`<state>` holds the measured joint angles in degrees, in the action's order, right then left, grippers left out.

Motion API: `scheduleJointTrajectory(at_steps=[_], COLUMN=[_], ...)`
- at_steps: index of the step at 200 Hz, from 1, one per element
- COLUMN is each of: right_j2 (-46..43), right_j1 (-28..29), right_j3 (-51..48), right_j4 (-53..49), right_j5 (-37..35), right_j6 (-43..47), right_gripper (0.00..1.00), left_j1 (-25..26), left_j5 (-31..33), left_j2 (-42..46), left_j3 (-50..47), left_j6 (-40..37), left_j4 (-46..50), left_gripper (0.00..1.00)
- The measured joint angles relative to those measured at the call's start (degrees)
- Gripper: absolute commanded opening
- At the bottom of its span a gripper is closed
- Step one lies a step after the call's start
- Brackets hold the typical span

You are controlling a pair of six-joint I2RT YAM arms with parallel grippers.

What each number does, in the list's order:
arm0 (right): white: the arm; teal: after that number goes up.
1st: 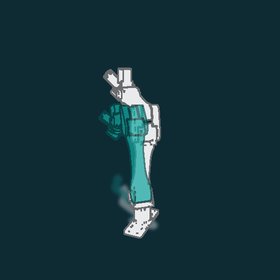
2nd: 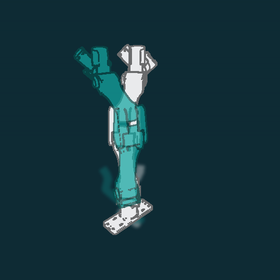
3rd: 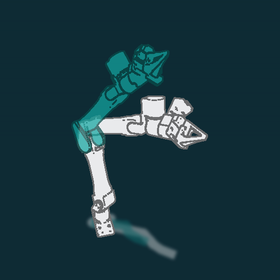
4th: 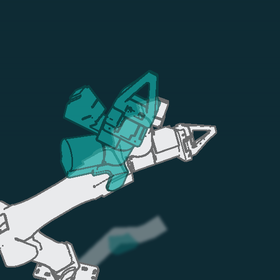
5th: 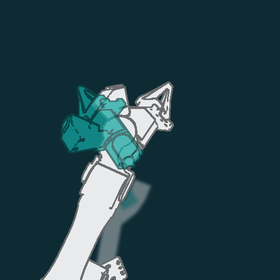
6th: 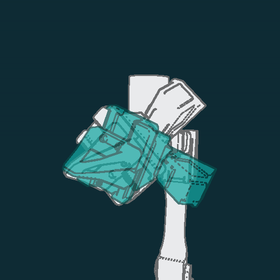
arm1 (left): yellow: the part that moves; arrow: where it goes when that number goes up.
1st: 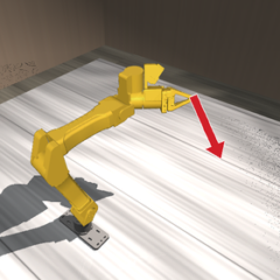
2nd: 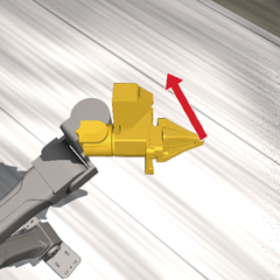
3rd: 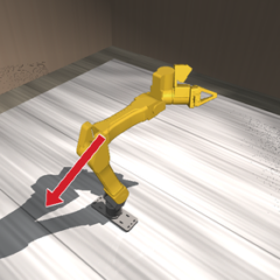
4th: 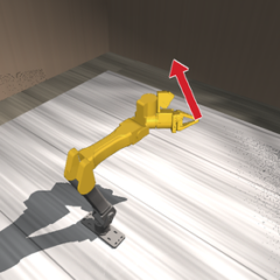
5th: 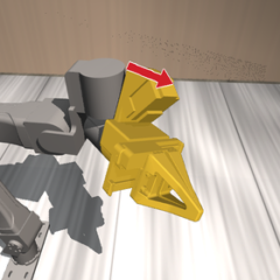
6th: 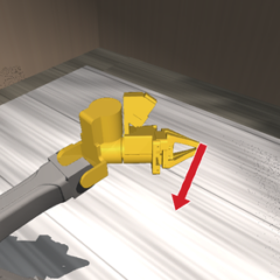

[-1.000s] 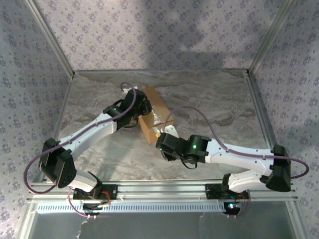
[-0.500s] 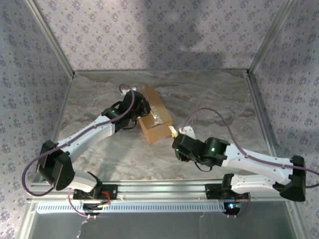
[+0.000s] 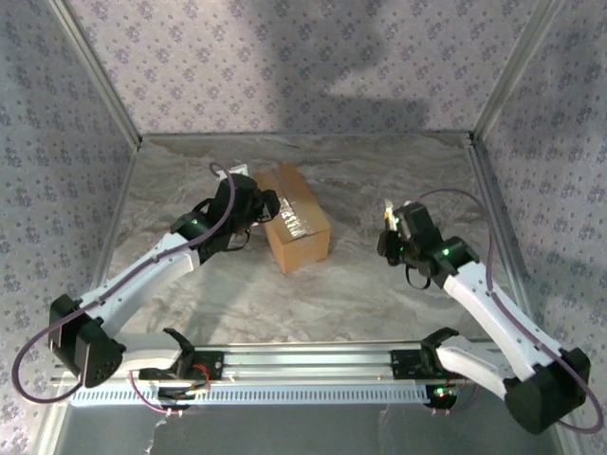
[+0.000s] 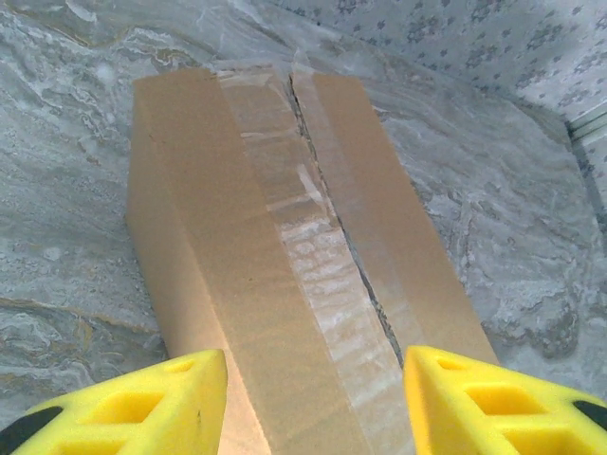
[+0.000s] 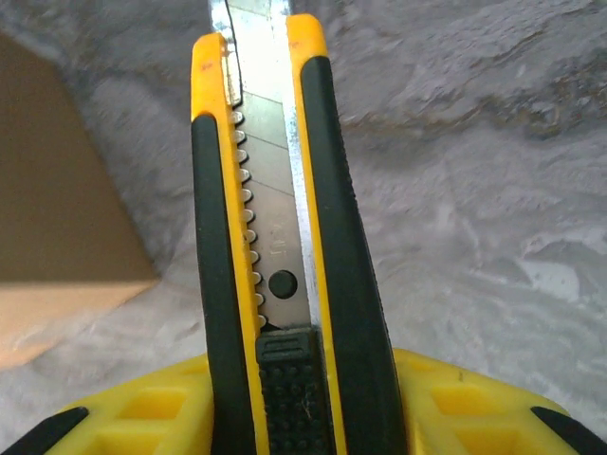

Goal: Unpack the express box

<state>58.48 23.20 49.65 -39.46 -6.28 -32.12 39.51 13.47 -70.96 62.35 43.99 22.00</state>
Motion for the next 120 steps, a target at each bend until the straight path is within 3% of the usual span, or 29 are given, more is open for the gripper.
scheduleJointTrajectory(at_steps=[23,51,120], right_j2=[7.7,17.9,39.0], right_j1=[-8.3,-14.2,-18.8], right_j3=[0.1,1.9,15.3], right_j4=[5.2,9.1,15.0], right_j5=[3.5,5.9,6.2], right_j6=[4.1,7.7,11.9], right_gripper=[0.00,0.00,0.00], left_j1=[0.0,0.0,0.0], left_j5=[0.1,0.3,2.4], left_j2=[2.4,5.1,8.0], left_j3=[-1.8,-4.4,-8.5], left_j6=[0.2,0.8,2.1], left_j4=[0.5,1.5,2.6], left_gripper=[0.53,0.54,0.54])
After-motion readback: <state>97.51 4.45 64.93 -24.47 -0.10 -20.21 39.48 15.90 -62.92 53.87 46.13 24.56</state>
